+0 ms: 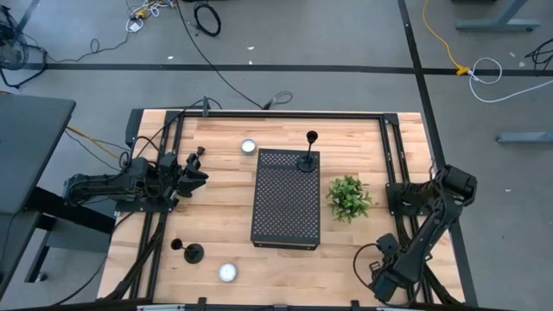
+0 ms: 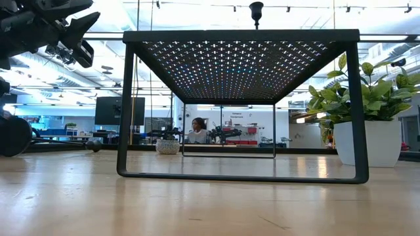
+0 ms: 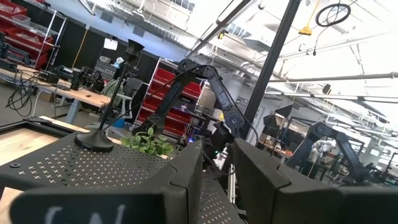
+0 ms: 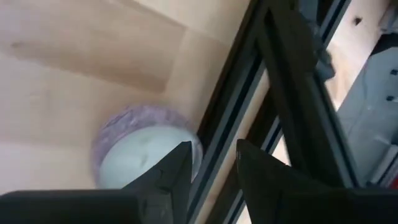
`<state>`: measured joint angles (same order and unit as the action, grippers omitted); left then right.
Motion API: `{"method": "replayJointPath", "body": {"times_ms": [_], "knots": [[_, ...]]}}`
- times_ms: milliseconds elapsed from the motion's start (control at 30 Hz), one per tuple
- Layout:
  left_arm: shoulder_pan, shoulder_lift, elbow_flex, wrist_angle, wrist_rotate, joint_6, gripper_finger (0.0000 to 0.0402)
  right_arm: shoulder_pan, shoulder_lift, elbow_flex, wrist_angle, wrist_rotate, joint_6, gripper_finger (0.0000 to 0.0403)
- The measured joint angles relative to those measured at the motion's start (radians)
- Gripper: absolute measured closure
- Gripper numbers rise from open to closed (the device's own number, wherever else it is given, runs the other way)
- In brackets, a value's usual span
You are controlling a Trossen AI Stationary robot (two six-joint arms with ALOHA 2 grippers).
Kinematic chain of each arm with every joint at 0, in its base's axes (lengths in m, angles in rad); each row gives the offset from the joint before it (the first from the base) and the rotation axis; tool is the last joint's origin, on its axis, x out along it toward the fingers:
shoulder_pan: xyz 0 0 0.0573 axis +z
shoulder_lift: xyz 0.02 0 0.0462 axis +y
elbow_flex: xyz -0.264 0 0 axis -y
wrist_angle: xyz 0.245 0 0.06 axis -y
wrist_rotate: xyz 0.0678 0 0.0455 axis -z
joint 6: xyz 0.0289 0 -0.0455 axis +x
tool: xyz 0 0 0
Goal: Pick & Place candle stick holders
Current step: Put the right white candle on the shelf
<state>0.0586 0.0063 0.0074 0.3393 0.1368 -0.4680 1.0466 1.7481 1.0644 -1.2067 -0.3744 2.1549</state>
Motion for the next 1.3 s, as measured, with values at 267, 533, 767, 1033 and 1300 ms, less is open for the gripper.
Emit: {"method": "replayJointPath", "body": {"times_ms": [267, 533, 767, 1033, 1300], "knots": [[0.0, 0.0, 0.0, 0.0, 0.0, -0.018, 0.0307, -0.009, 0.0, -0.042, 0.101, -0.002, -0.068, 0.0318], [0.0, 0.0, 0.0, 0.0, 0.0, -0.018, 0.0307, -0.011, 0.0, -0.058, 0.099, -0.003, -0.092, 0.0387], [0.0, 0.0, 0.0, 0.0, 0.0, -0.018, 0.0307, -0.011, -0.001, -0.058, 0.102, -0.002, -0.087, 0.0391], [0.0, 0.0, 0.0, 0.0, 0.0, -0.017, 0.0307, -0.011, -0.002, -0.058, 0.135, -0.003, -0.092, 0.0392], [0.0, 0.0, 0.0, 0.0, 0.0, -0.017, 0.0307, -0.011, -0.002, -0.058, 0.148, -0.002, -0.095, 0.0398]]}}
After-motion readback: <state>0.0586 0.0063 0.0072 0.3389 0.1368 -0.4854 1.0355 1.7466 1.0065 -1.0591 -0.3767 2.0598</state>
